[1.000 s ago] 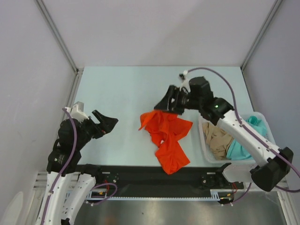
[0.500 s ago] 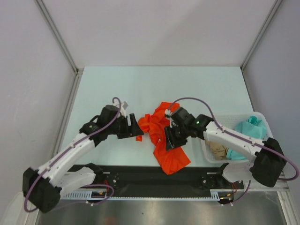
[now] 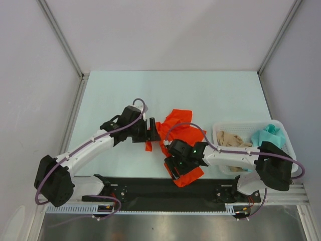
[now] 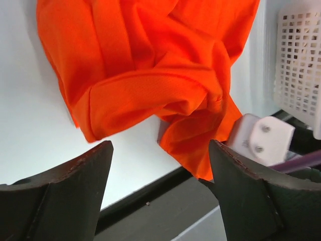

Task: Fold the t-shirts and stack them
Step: Move the tshirt to the center of the board, then flatten the tshirt out

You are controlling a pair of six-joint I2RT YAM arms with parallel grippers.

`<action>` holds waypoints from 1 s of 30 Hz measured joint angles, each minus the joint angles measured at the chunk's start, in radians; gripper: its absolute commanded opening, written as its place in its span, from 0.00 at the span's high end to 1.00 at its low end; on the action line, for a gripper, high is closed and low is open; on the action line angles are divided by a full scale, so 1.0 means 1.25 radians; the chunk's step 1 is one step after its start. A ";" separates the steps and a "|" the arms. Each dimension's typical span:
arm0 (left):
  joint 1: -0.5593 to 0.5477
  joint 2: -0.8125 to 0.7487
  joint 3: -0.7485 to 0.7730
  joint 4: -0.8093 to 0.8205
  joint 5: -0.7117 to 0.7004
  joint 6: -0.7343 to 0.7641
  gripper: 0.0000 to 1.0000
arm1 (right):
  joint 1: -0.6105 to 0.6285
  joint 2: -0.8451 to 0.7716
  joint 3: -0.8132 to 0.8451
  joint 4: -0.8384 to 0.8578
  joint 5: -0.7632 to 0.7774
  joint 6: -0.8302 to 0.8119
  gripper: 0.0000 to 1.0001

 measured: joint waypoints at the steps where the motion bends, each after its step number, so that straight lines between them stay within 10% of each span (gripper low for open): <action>1: -0.010 0.007 0.014 -0.005 -0.016 0.013 0.17 | 0.009 0.010 0.000 0.003 0.014 0.000 0.31; 21: -0.039 0.126 0.070 -0.034 -0.131 0.174 0.27 | 0.012 0.048 -0.030 0.044 0.103 0.055 0.56; 24: -0.039 0.127 0.070 -0.032 -0.131 0.178 0.54 | 0.011 0.044 -0.033 0.050 0.102 0.059 0.70; 26: -0.039 0.128 0.070 -0.027 -0.132 0.180 0.99 | 0.005 0.035 -0.044 0.067 0.095 0.063 0.84; 30: -0.028 0.139 0.081 -0.038 -0.171 0.187 1.00 | -0.012 0.020 -0.064 0.100 0.055 0.059 1.00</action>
